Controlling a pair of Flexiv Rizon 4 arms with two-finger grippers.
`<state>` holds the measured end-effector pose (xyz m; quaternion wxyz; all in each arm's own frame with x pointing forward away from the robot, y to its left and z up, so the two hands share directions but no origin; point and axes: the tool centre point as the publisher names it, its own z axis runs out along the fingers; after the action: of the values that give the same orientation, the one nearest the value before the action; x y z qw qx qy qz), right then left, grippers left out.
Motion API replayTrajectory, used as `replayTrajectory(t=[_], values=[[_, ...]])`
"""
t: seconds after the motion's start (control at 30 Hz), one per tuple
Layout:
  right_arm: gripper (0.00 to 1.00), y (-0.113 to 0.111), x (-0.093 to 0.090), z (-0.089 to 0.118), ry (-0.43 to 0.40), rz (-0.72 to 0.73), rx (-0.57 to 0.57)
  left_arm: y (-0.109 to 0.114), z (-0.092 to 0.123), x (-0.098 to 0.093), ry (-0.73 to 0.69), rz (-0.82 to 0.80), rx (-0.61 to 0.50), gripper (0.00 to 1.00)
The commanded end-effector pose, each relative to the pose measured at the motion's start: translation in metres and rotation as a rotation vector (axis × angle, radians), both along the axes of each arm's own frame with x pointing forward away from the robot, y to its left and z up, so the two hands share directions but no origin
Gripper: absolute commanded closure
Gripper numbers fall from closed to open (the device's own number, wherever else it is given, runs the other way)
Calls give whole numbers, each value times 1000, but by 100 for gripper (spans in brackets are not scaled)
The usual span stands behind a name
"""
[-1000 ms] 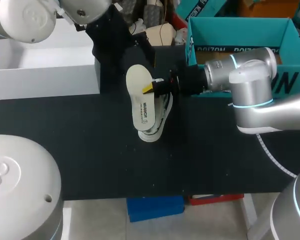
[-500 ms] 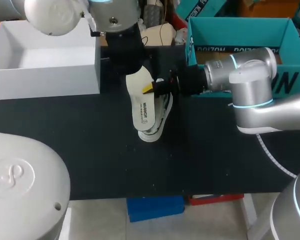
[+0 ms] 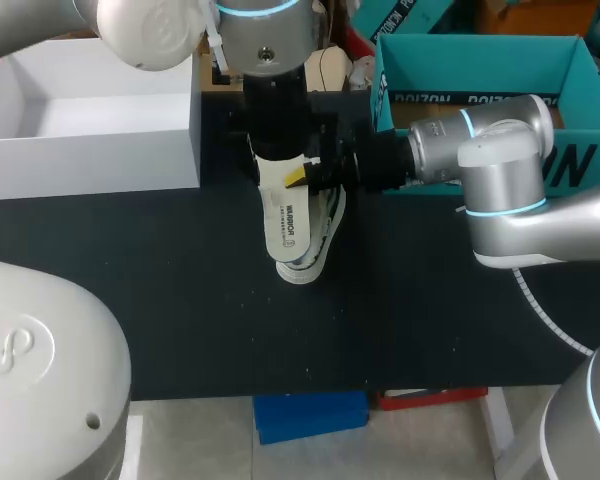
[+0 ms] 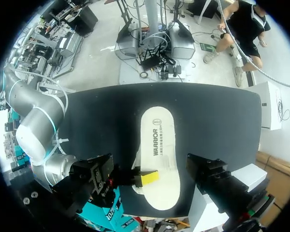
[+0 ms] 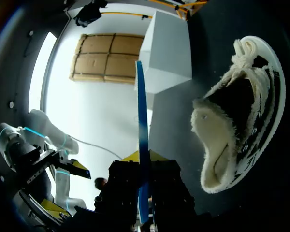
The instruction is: Take the shoe out of the shoebox, open the shoe tongue, remove and reinsert the insole, then place the shoe into the shoebox
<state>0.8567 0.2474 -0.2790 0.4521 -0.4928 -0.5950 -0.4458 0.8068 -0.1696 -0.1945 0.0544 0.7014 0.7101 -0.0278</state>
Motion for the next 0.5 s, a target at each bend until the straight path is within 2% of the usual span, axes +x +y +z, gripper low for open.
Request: replayTrajectory(t=[0.03, 0.27, 0.5], values=[[100, 0, 0, 0, 1, 0, -3, -4, -12, 4, 12, -13, -16, 0], [100, 0, 0, 0, 1, 0, -3, -10, -25, 7, 37, -19, 19, 0], [100, 0, 0, 0, 1, 0, -3, -10, -29, 9, 41, -25, 23, 0]])
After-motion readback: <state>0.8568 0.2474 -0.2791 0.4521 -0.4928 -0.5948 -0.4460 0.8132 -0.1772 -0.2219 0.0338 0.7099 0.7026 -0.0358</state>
